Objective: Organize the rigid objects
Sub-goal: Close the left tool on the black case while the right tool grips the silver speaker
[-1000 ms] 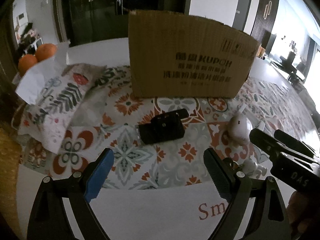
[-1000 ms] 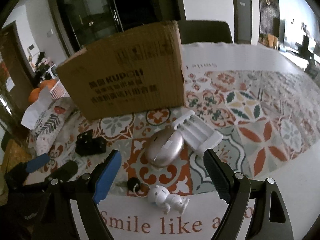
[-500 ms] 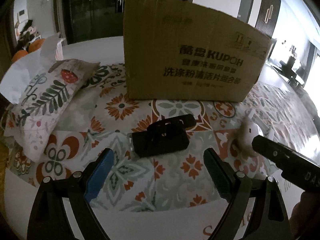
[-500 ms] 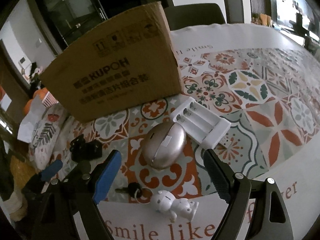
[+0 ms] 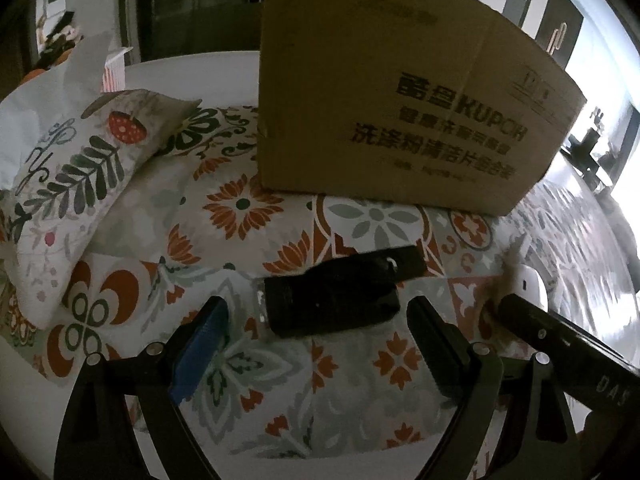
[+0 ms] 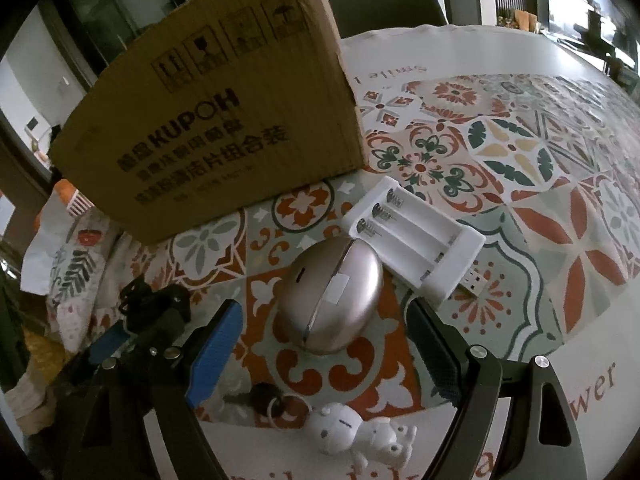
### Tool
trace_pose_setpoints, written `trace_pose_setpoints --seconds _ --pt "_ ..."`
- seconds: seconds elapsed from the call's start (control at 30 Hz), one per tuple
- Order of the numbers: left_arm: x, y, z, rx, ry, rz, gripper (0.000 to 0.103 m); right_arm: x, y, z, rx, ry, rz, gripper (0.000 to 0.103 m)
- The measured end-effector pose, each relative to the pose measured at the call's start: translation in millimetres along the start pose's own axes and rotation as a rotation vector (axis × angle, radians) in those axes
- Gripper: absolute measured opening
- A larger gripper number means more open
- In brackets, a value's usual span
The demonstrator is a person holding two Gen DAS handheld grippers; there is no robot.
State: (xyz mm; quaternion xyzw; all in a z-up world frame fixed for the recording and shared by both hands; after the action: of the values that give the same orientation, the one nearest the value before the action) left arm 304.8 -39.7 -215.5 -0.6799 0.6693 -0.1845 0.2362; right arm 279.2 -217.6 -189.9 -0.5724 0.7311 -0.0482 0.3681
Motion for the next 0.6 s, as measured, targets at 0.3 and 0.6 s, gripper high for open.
trace_pose_setpoints --seconds 0.3,0.6 --pt "-3.7 -11.2 10.6 0.004 -0.03 -0.018 0.091 -0.2 -9.7 11.5 -0.002 0.027 -0.019 0.085" --pt "-7.5 -12.5 11.8 -0.002 -0.021 -0.06 0.09 -4.9 -17.6 20.6 0.0 0.073 -0.077 0.084"
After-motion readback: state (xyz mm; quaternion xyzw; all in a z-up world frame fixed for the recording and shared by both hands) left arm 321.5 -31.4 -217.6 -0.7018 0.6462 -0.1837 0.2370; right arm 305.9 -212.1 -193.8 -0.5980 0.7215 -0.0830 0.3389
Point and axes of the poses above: each gripper's, at about its wrist camera, not at the fingertips, and z roughly the way its jaws point, x to its right, y to its underside, the point moved 7 cm from there along z, roughly the way its jaws point, and after that the axes turned 15 degrees about -y, right-handed, at the moved point
